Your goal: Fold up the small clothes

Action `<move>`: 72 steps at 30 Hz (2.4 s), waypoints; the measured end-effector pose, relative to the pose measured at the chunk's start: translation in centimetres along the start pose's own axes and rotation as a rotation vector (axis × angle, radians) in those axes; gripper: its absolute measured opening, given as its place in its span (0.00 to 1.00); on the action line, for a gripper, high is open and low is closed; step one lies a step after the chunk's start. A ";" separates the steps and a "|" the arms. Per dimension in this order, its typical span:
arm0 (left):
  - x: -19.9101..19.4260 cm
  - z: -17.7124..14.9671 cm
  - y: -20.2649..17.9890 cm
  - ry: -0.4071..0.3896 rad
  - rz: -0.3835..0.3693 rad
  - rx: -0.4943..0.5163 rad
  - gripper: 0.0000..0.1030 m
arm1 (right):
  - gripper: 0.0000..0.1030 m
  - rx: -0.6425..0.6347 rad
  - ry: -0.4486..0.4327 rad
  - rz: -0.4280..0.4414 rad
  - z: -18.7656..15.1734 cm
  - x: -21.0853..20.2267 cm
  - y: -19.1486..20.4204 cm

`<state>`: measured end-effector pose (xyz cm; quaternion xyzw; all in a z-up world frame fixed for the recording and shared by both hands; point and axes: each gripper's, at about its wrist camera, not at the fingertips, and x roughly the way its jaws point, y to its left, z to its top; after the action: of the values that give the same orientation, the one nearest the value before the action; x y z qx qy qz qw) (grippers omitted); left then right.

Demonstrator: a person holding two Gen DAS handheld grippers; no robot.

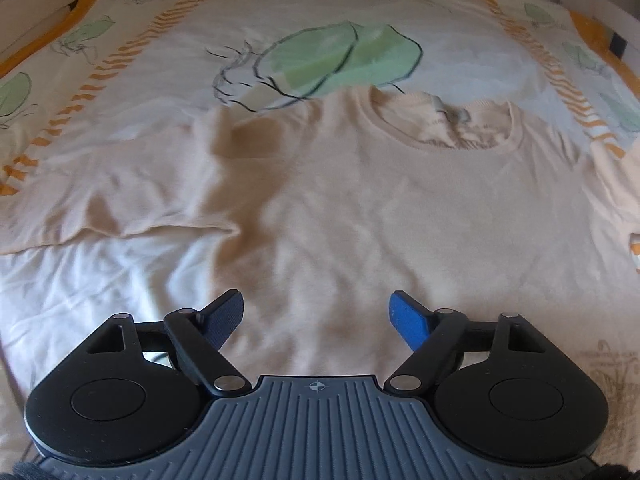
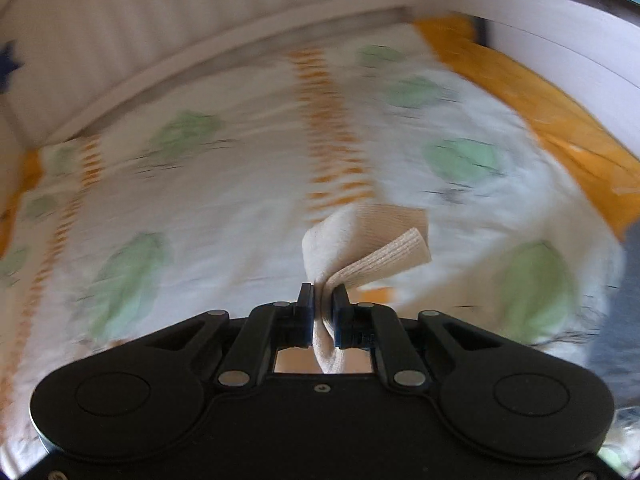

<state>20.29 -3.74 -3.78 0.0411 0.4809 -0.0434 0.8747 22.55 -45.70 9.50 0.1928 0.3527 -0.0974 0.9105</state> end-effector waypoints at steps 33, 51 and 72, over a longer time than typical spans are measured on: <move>-0.7 -0.4 6.6 -0.035 -0.017 -0.061 0.78 | 0.54 -0.233 0.092 0.162 -17.0 6.1 16.1; 3.0 3.7 -8.8 -0.146 0.074 0.341 0.78 | 0.54 -0.333 -0.018 -0.107 -20.0 4.7 4.9; 5.2 3.6 0.1 -0.012 0.257 0.066 0.79 | 0.61 -0.103 -0.060 -0.153 -19.2 7.3 1.5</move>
<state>26.05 -4.19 -6.24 0.1310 0.4649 0.0529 0.8740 16.77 -36.56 -8.05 0.1150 0.3435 -0.1539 0.9193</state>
